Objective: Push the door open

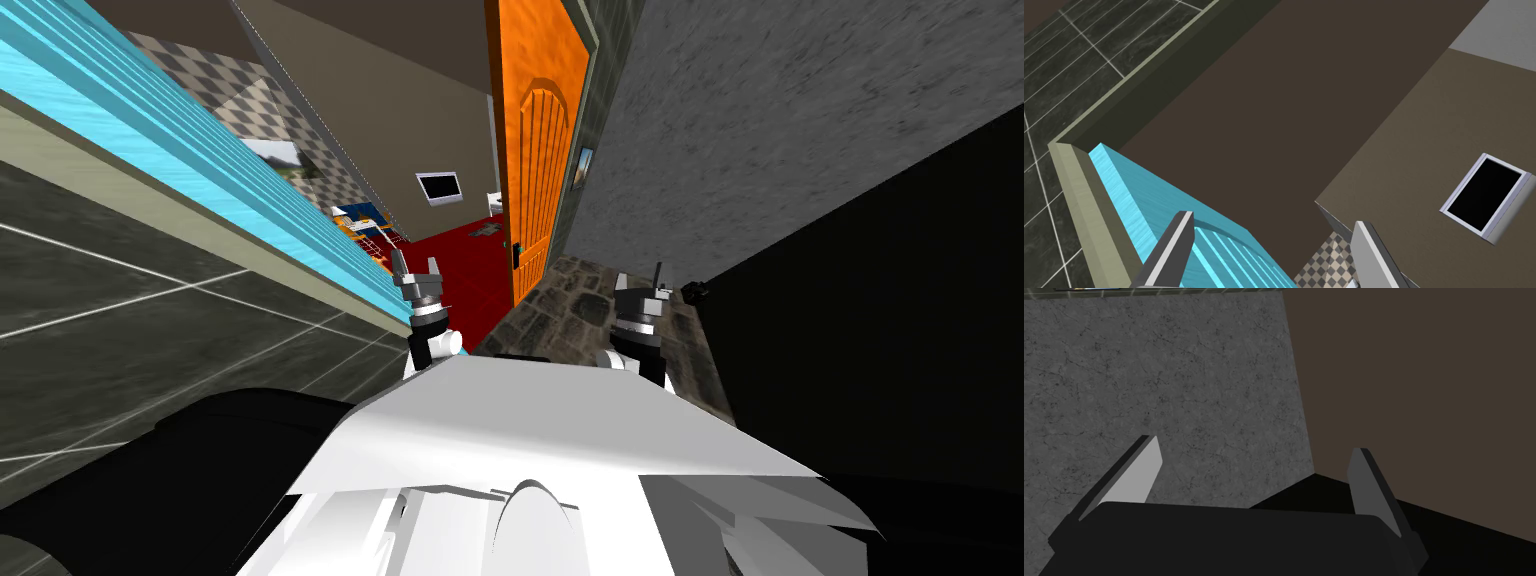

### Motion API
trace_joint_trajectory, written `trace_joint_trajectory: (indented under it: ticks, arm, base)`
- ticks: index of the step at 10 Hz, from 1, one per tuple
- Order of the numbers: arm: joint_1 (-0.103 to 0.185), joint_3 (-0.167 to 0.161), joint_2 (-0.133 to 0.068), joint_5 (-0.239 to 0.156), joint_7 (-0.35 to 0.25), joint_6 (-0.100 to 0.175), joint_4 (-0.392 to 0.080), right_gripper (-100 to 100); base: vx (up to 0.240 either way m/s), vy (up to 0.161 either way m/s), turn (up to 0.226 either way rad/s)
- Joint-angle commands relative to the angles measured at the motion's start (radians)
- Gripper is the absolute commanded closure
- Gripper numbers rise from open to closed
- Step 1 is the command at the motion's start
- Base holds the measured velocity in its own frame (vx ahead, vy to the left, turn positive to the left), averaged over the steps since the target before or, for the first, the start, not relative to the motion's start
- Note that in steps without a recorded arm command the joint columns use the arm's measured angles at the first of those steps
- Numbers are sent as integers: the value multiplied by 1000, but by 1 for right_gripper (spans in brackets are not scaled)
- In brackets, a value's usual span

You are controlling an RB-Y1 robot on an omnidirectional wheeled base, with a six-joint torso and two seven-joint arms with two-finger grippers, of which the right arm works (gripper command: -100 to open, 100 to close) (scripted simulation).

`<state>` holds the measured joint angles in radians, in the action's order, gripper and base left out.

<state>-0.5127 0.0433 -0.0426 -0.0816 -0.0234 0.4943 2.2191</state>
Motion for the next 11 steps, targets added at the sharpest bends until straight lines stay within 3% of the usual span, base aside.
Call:
trace_joint_trajectory:
  ticks: [1, 4, 11]
  arm:
    - [2, -19, -9, 20, -15, -1, -13, -100]
    - [3, -41, -19, 42, -33, -2, -29, -100]
    - [14, -170, -73, 174, -136, -7, -119, -100]
  base:
    - [94, 32, -15]
    - [174, -38, 32]
    - [194, -48, 38]
